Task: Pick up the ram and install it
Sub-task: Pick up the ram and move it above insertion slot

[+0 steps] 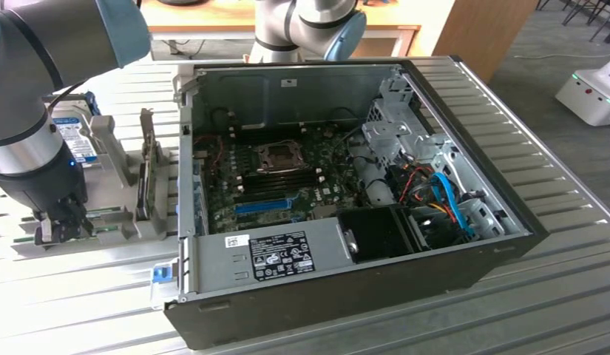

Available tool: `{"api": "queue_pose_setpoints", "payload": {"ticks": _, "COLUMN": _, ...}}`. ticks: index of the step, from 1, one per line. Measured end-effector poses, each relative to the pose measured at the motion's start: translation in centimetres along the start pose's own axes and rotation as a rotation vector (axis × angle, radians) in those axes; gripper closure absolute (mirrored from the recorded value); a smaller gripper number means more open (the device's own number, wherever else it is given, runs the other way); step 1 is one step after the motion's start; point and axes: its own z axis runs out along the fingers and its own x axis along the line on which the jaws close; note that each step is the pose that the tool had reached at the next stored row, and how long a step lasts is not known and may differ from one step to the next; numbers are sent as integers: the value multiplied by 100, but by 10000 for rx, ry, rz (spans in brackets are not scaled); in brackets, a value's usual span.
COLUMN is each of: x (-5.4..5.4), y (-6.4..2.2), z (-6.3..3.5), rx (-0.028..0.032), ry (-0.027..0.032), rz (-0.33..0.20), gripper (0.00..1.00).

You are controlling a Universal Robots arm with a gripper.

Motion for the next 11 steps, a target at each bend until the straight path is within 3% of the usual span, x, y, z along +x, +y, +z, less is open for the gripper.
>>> {"api": "queue_pose_setpoints", "payload": {"ticks": 11, "x": -1, "y": 1, "z": -21, "rx": 1, "ry": -1, "rz": 0, "gripper": 88}}
